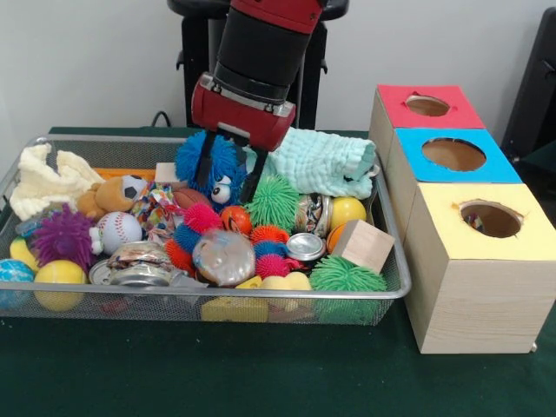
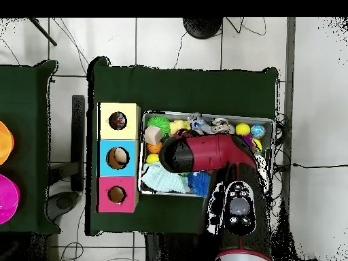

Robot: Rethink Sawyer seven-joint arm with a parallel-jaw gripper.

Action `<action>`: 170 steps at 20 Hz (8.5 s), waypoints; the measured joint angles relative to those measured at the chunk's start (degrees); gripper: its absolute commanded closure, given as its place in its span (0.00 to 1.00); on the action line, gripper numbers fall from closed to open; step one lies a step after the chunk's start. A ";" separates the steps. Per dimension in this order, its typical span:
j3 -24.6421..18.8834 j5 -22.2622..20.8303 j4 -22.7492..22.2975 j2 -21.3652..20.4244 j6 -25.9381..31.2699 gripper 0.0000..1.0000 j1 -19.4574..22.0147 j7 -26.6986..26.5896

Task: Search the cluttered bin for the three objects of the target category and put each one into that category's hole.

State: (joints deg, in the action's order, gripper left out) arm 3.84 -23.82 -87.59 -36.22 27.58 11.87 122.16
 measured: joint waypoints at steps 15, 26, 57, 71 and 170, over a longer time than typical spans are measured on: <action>-2.94 4.27 -3.25 0.05 11.22 0.00 5.41 0.00; -3.01 -2.27 -2.13 2.89 11.16 0.00 6.20 0.00; -1.60 -16.24 3.31 13.06 3.96 0.00 7.80 0.00; -2.91 -15.29 4.38 14.22 5.10 0.00 10.36 0.00; -4.03 26.72 -6.72 -9.52 13.10 1.00 -10.78 0.08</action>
State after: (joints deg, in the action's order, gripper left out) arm -0.18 2.90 -94.30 -45.74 40.68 1.09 122.24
